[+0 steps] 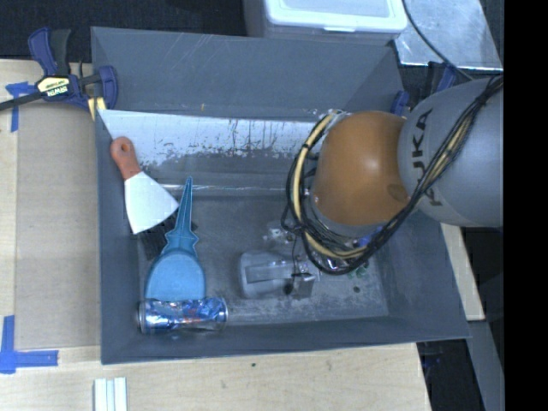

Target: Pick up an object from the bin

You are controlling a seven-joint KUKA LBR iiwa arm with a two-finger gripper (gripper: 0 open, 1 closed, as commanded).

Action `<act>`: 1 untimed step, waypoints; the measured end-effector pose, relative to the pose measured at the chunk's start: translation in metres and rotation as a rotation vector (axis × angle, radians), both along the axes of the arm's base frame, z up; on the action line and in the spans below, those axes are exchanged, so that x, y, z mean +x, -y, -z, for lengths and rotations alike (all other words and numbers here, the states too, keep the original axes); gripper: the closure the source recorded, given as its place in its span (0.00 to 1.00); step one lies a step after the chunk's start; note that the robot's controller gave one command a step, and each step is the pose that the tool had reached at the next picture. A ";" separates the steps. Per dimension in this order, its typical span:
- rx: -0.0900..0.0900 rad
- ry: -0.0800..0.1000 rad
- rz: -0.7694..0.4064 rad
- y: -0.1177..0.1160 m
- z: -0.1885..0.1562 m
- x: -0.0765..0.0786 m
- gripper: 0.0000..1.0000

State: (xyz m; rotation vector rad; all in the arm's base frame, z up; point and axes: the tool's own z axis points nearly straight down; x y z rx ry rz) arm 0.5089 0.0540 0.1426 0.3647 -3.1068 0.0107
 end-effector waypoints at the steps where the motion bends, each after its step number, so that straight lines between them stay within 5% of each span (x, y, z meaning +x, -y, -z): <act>1: -0.001 -0.016 -0.007 -0.001 -0.016 -0.002 1.00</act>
Offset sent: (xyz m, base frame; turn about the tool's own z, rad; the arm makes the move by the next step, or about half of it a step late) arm 0.0065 -0.0119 -0.0200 0.0788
